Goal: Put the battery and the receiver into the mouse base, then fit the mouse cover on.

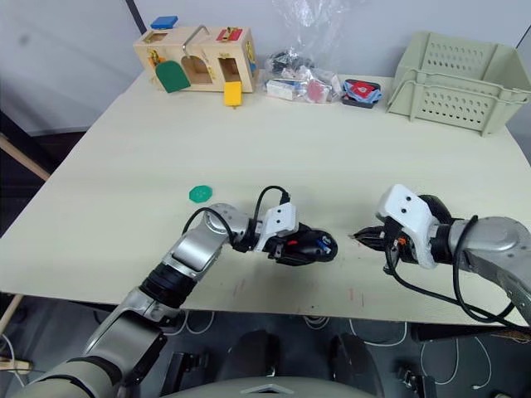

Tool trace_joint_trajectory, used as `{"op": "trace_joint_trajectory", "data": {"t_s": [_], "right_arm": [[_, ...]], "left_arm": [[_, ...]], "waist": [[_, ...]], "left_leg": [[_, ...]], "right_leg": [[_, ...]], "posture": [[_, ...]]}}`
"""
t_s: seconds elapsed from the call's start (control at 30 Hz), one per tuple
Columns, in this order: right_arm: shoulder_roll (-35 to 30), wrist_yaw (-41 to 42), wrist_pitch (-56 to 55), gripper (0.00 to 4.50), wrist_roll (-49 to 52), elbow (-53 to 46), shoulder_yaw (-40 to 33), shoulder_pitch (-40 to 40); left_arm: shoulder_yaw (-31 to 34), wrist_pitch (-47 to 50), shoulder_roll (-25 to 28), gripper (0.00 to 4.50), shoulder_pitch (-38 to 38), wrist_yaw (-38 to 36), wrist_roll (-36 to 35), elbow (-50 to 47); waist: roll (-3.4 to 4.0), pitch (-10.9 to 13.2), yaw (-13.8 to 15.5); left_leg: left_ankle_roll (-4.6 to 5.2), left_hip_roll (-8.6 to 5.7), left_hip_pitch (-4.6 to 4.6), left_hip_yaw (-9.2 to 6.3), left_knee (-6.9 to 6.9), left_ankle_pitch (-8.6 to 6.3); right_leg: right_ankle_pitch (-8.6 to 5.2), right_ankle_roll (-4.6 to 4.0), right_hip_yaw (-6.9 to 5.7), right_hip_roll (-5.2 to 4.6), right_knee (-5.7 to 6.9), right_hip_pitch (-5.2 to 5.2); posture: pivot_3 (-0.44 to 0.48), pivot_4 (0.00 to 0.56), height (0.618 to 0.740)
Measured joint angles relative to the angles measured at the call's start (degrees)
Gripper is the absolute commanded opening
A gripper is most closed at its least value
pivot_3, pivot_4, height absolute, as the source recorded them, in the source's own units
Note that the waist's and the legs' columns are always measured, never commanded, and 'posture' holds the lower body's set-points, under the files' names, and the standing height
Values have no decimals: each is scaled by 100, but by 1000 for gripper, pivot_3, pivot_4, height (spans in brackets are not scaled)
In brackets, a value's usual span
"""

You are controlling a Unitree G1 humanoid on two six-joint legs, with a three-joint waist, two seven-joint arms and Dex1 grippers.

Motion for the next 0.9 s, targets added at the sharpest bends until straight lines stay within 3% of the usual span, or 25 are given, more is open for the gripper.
{"op": "trace_joint_trajectory", "data": {"t_s": [0.27, 0.53, 0.73, 0.9], "right_arm": [[789, -602, 2544, 0, 599, 951, 922, -2527], [577, -1441, 2674, 0, 1980, 2011, 2090, -3779], [513, -2702, 2676, 0, 3437, 3296, 3292, -4832], [584, -3822, 2678, 0, 4508, 3990, 3865, -5233]], "left_arm": [[-137, -28, -170, 2938, -250, 17, 68, 245], [-170, 33, -334, 2938, -350, 18, 56, 376], [-184, 67, -372, 2938, -367, 40, 101, 396], [-184, 163, -400, 2938, -359, 61, 102, 340]], "waist": [[6, -1, 14], [8, -2, 4], [8, -3, -8], [7, -3, -1]], "left_leg": [[5, -9, -27, -2, 0, 0], [34, -38, -57, -3, 0, 4], [58, -48, -88, -11, 13, 9], [69, -50, -93, -11, 16, 3]], "right_leg": [[1, -2, -3, -11, 4, -22], [1, -1, -12, -48, 0, -37], [3, -2, -32, -80, 0, -51], [3, -1, -37, -83, -4, -49]], "posture": [[0, 150, 740], [0, 150, 740], [0, 150, 740], [0, 150, 740]]}}
